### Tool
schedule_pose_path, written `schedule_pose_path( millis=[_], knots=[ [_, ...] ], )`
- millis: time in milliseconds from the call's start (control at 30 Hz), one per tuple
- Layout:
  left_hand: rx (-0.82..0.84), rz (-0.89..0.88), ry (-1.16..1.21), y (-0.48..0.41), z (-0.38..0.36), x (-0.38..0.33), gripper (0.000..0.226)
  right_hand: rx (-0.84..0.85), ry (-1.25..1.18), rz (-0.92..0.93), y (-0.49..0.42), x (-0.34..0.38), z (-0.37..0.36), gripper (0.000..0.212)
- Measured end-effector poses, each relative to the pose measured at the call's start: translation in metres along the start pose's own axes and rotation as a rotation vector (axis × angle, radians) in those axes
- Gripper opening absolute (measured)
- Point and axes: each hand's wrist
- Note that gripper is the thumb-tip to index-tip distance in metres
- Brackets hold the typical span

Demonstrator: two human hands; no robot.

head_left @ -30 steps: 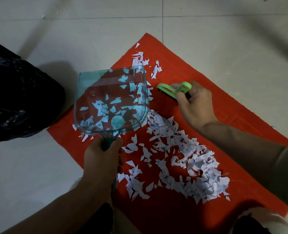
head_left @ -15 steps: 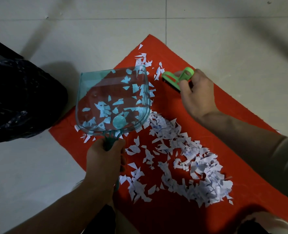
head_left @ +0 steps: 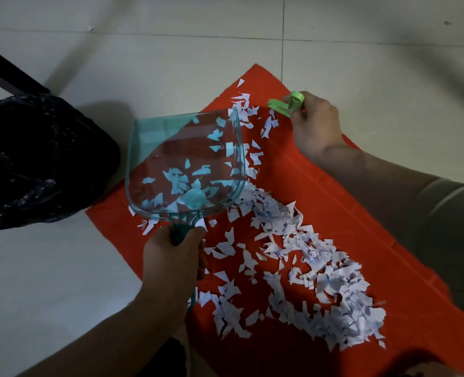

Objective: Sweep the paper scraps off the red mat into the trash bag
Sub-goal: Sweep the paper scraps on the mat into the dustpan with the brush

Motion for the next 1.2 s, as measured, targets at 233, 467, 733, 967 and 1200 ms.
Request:
schedule_pose_path(
  millis=[233,467,733,967,1200],
  knots=[
    [-0.028,0.006,0.015,-0.001,0.006,0.001,0.011,-0.056,-0.178,-0.017,0.019,-0.001,0.010,0.029],
    [-0.033,0.009,0.009,-0.001,0.005,0.001,0.012,0.015,-0.149,-0.017,0.023,-0.004,0.001,0.028],
    [-0.025,0.004,0.008,-0.002,0.006,0.003,0.012,0.007,-0.333,-0.011,0.047,0.009,-0.005,0.026],
    [-0.027,0.016,0.024,-0.002,0.006,0.005,0.013,0.060,-0.267,-0.024,0.040,0.011,-0.008,0.027],
    [-0.031,0.016,0.052,-0.005,0.009,0.005,0.011,0.008,-0.366,-0.008,0.049,0.018,-0.012,0.026]
  ],
)
Point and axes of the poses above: each hand's wrist, its own y-axis away from the middle knuckle, its own z-axis out of the back of the hand, x = y × z, and after that the axes turned 1 degree about y, right-handed
